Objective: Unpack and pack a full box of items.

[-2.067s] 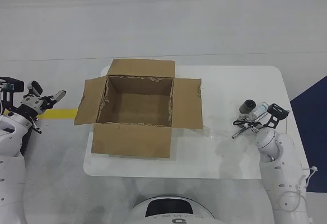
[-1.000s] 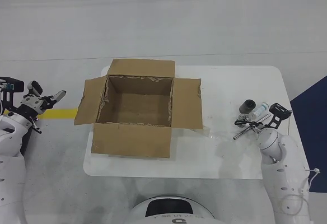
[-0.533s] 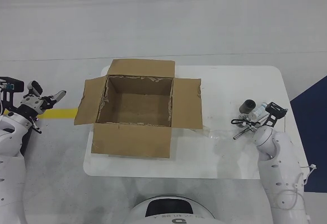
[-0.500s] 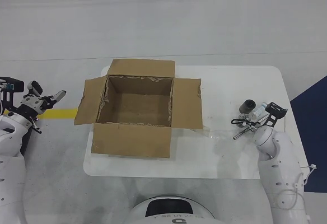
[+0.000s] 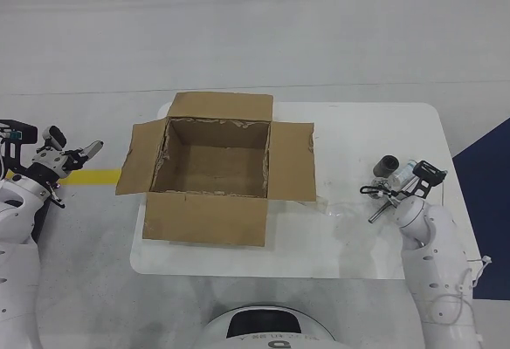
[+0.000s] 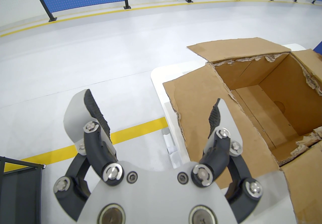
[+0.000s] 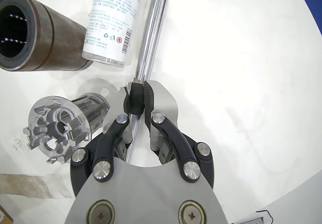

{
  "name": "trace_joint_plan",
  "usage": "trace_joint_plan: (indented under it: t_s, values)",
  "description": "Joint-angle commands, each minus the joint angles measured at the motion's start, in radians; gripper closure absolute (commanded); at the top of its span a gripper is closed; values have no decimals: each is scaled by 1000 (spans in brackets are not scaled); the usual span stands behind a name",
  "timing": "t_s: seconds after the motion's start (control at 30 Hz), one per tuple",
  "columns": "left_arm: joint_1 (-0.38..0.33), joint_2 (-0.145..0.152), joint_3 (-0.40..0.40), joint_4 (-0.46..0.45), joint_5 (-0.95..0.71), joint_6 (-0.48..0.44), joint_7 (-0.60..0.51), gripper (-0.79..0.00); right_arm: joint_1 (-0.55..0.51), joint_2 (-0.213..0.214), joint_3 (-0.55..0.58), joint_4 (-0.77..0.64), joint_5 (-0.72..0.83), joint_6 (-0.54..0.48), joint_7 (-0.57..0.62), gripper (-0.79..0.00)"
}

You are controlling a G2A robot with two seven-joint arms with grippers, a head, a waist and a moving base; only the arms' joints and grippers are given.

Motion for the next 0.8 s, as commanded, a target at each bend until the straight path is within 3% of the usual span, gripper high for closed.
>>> trace_joint_plan:
  t_s: [0.0, 0.53, 0.77]
  values:
    - [0, 0, 0, 0, 0, 0, 0, -785, 3, 0, 4, 4, 1, 0, 1, -28]
    - [0, 0, 0, 0, 0, 0, 0, -785, 21, -3, -4, 26, -25, -2, 10, 0]
    - [0, 0, 0, 0, 0, 0, 0, -785, -26, -2, 73, -41, 83, -56, -8, 0]
